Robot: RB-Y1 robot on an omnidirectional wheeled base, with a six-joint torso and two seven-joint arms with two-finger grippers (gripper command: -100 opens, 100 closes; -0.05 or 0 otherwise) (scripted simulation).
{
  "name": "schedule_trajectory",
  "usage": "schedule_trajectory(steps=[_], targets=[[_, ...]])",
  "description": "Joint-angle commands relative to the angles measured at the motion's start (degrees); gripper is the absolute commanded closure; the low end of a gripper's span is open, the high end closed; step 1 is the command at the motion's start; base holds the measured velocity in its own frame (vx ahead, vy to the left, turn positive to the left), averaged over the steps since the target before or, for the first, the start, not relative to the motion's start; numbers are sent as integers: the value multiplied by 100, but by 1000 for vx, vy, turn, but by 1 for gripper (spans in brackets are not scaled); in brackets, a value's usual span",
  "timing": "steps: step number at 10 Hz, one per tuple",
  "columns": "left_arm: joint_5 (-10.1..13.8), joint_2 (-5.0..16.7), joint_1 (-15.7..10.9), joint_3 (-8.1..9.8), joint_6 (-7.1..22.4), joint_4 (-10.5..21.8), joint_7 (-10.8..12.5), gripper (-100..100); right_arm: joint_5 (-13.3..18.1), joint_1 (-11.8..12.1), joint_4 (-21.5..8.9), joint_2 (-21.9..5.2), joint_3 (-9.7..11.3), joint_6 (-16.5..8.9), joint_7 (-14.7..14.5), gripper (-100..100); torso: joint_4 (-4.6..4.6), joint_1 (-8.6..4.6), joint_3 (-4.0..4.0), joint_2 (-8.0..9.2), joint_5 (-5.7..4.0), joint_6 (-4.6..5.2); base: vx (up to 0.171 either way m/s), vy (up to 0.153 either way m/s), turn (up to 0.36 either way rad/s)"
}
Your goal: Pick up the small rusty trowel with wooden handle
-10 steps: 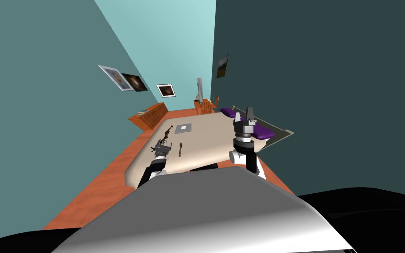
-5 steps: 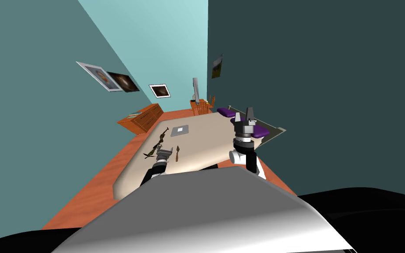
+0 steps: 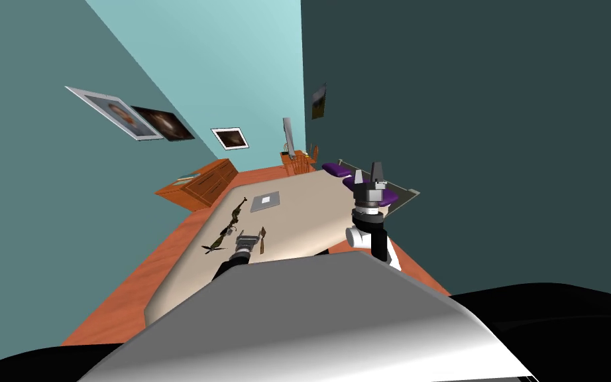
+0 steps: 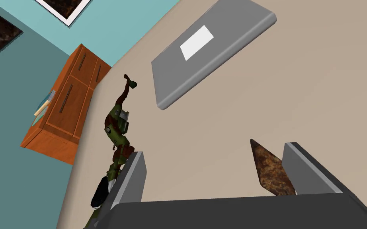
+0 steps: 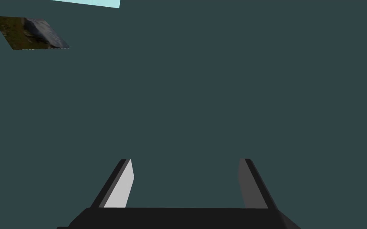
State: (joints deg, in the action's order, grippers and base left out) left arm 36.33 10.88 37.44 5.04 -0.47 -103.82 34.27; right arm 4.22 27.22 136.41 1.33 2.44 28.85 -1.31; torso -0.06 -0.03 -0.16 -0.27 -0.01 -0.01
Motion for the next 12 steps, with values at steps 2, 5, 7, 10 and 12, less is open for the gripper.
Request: schedule_trajectory(steps=[2,5,7,10,12], targets=[[221,-19,-5,27,110,290,248,-100,0,0,0,0,0,0,0,0,1,-1,4,8,0,-2,35,6,-73],[574,-134,61,106,338,634,613,-100,0,0,0,0,0,0,0,0,2,1,6,11,0,-2,45,16,-125],[778,-267,104,161,467,834,825,-100,0,0,0,0,0,0,0,0,2,6,4,7,1,-1,52,30,-96],[1023,-594,168,247,619,1082,1082,-100,0,0,0,0,0,0,0,0,3,11,8,14,2,-2,32,44,-74],[1136,-914,210,306,685,1202,1201,-100,0,0,0,0,-1,0,0,0,4,13,11,19,3,-2,12,57,-45]])
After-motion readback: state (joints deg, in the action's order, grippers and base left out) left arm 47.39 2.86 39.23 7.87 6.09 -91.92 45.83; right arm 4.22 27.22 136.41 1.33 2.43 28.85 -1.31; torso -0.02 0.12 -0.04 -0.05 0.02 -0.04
